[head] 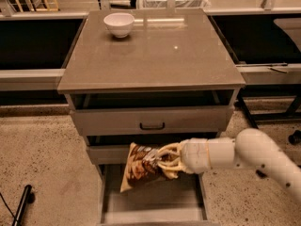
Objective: Pick brown chip bag from bottom drawer and place on counter
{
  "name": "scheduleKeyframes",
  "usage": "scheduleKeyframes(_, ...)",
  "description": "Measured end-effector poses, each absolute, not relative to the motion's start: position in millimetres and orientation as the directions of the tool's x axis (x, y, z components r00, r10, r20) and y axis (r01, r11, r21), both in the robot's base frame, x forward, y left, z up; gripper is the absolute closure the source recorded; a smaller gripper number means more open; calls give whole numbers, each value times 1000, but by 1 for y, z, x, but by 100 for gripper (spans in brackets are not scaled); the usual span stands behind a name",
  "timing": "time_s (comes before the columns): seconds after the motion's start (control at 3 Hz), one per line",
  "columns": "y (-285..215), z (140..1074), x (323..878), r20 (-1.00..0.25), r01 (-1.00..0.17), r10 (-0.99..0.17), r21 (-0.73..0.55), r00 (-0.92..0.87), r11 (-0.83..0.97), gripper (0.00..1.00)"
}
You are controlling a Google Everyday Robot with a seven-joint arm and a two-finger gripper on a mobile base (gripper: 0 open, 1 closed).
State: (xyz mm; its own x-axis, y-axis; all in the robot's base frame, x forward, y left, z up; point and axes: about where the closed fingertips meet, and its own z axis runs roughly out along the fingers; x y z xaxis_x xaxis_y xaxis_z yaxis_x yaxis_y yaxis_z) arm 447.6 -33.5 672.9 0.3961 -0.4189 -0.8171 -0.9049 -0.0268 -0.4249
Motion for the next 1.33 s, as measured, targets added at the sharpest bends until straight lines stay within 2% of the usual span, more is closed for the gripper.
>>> scheduleKeyframes(0.33, -49, 742, 481, -800, -899, -446, -438, 401, -22, 100)
scheduleKeyframes(0.67, -49, 742, 481, -800, -899, -446, -438, 401, -22, 100)
scheduleKeyframes(1.33, -20, 827, 490, -764, -821, -310, -558, 566, -123, 100)
